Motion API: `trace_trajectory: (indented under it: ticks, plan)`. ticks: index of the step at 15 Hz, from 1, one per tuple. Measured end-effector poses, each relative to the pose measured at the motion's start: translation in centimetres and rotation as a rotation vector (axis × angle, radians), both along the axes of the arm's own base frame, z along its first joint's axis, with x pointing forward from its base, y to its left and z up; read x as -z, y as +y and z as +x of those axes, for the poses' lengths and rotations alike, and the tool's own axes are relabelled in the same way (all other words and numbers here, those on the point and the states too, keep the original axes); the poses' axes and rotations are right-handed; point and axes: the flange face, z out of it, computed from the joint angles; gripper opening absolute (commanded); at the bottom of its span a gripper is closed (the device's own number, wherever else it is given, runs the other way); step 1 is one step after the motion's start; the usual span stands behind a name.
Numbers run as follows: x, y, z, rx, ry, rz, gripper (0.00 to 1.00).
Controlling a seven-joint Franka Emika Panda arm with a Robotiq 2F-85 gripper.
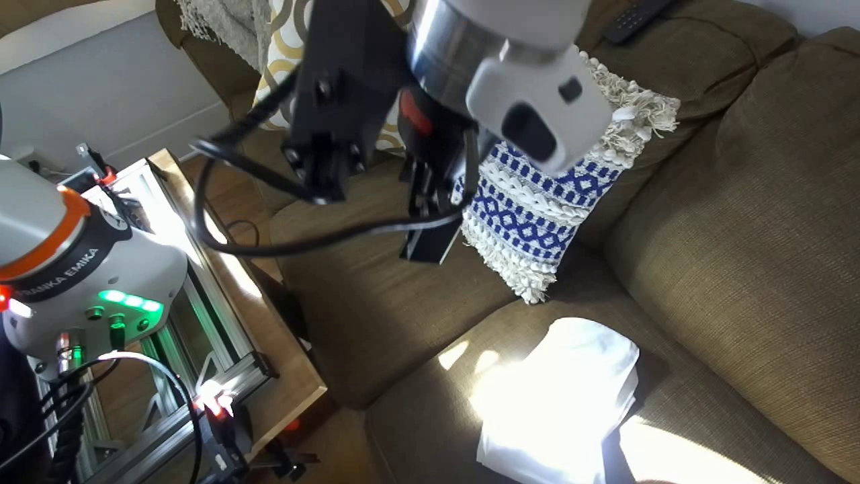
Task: Fold the white cloth in half, pick up the white cloth and put it on top of the far right throw pillow
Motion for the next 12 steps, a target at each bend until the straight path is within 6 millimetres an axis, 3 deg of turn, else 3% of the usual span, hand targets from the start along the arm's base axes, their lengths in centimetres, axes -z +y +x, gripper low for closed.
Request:
trace_trajectory:
  ticks: [2, 3, 8, 12]
  plan:
    - [4.0, -1.2, 0.0, 0.029, 0.063, -0.020, 1.00]
    - [4.6, -1.2, 0.1, 0.026, 0.073, -0.017, 1.00]
    - [2.6, -1.1, 0.9, 0.026, 0.013, -0.027, 1.00]
    - [4.3, -3.7, 1.3, 0.109, -0.199, -0.152, 1.00]
